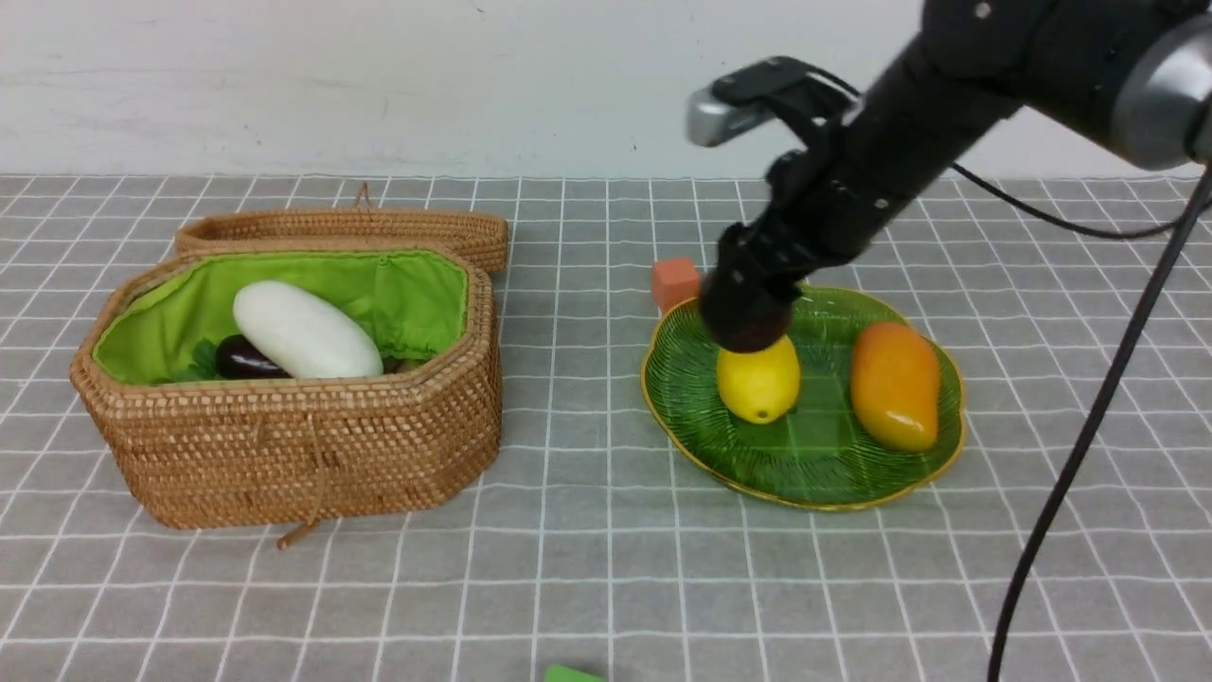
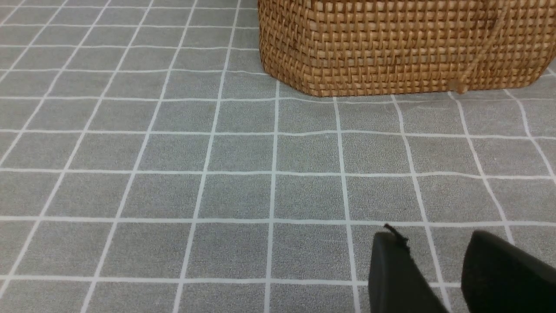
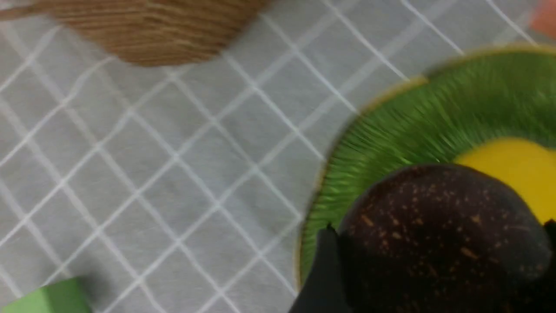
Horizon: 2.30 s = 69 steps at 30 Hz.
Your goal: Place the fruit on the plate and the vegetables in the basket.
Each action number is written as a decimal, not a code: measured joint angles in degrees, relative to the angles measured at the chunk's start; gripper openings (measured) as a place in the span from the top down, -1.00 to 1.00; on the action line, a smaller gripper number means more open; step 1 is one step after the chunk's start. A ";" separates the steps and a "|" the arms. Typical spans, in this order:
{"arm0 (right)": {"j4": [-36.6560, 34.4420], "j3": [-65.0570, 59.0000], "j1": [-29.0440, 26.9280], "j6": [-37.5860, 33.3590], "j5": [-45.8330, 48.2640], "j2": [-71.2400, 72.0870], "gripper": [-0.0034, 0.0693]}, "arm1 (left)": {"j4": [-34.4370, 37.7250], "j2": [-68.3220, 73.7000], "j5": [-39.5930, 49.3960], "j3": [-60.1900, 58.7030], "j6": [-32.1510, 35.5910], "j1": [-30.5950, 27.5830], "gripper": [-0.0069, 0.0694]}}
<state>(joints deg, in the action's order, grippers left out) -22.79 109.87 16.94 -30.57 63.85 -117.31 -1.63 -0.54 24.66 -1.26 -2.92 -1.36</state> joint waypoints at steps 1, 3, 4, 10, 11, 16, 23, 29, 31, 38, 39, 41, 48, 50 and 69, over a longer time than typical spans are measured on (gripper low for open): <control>0.80 0.00 -0.45 0.93 0.35 -0.67 -0.63 | 0.00 0.00 0.00 0.00 0.00 0.00 0.19; 3.36 0.00 -1.08 2.71 1.34 -2.40 -0.63 | 0.00 0.00 0.00 0.00 0.00 0.00 0.19; 4.41 0.00 -1.28 3.44 1.70 -3.00 -0.63 | 0.00 0.00 0.00 0.00 0.00 0.00 0.19; 7.71 -0.11 -1.50 7.00 3.10 -4.10 -0.83 | 0.00 0.00 0.00 0.00 0.00 0.00 0.19; 7.71 -0.11 -1.50 7.11 3.58 -3.99 -0.89 | 0.00 0.00 0.00 0.00 0.00 0.00 0.19; 8.35 -0.11 -1.50 7.41 6.39 -3.23 -0.91 | 0.00 0.00 0.00 0.00 0.00 0.00 0.19; 8.26 -1.68 -1.44 12.29 6.31 2.44 -0.42 | 0.00 0.00 0.00 0.00 0.00 0.00 0.19; 7.43 -14.70 -1.14 18.53 6.31 13.68 0.51 | 0.00 0.00 0.00 0.00 0.00 0.00 0.19; 7.42 -20.24 -1.08 20.18 6.32 16.76 0.80 | 0.00 0.00 0.00 0.00 0.00 0.00 0.19; 6.43 -40.02 -0.97 22.19 6.54 30.32 0.96 | 0.00 0.00 0.00 0.00 0.00 0.00 0.19; 6.36 -41.40 -0.97 22.19 6.54 31.55 0.96 | 0.00 0.00 0.00 0.00 0.00 0.00 0.19; 6.38 -42.83 -0.97 22.22 6.59 33.31 0.96 | 0.00 0.00 0.00 0.00 0.00 0.00 0.19; 5.99 -43.16 -0.97 22.22 6.31 34.64 0.95 | 0.00 0.00 0.00 0.00 0.00 0.00 0.19; 5.89 -43.33 -0.97 22.22 6.31 35.09 0.95 | 0.00 0.00 0.00 0.00 0.00 0.00 0.19; 19.13 -67.64 -14.66 21.09 -23.35 97.51 0.92 | 0.00 0.00 0.00 0.00 0.00 0.00 0.19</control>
<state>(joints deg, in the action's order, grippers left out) -3.66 42.23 2.28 -9.48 40.51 -19.80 -1.63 -0.54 24.66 -1.26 -2.92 -1.36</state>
